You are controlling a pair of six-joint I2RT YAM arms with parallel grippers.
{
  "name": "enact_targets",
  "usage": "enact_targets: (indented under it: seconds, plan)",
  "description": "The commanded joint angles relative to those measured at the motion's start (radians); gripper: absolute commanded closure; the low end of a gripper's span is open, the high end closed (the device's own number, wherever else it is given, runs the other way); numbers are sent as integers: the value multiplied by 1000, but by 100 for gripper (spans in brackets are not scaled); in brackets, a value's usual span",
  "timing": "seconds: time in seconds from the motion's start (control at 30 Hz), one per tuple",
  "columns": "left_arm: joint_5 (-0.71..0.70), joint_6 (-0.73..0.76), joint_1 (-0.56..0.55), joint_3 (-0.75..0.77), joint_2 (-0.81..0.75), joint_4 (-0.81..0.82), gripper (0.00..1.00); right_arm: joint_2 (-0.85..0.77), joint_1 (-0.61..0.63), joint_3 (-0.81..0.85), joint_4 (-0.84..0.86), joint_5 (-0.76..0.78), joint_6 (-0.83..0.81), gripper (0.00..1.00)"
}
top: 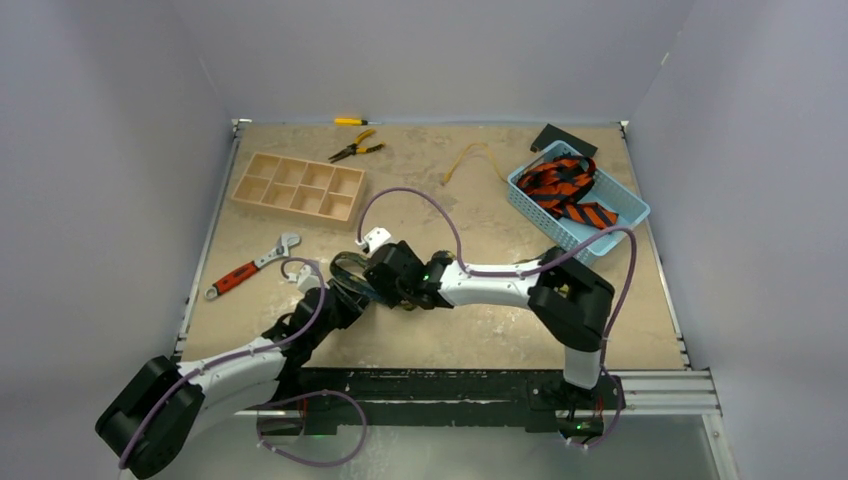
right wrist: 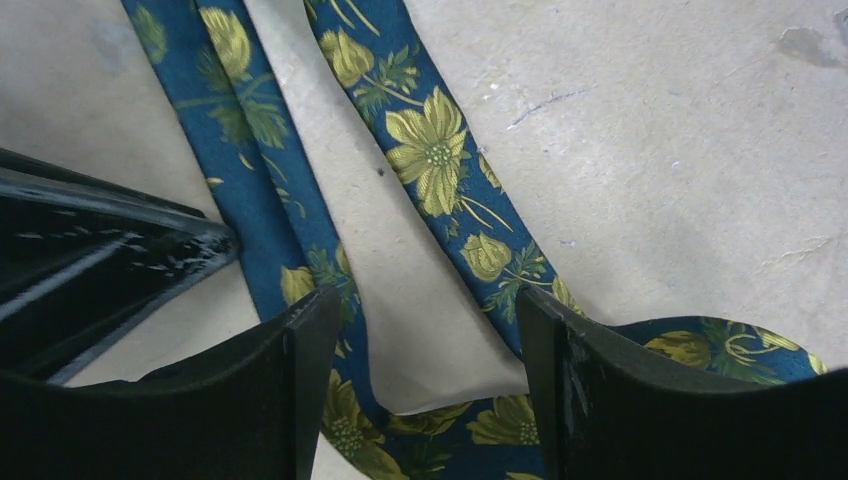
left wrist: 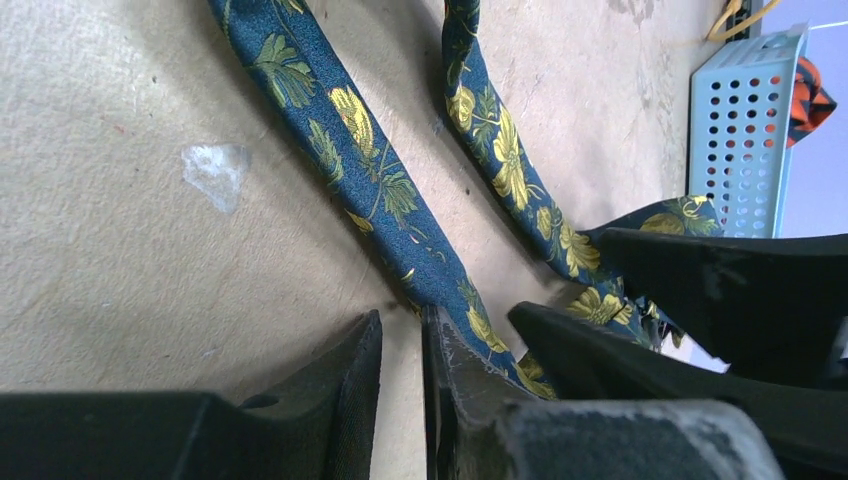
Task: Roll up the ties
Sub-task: Flatten out the tie at the center of the board.
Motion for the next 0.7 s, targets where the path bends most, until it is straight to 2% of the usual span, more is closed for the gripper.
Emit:
enact_targets:
  seconds: [0.0,0.37,0.53,0.67]
  plan:
    - [-50,3,-3,-131,11,73,81,54,2,15,36,93,-68,32]
    - [-45,25,-3,-141,116,166,84,147,2,31,82,212,-78,42]
    - [-44,35,-2,-142,150,199,84,193,2,36,87,200,-96,65]
    - [-47,45,-3,-141,172,220,85,193,2,23,97,187,-89,79]
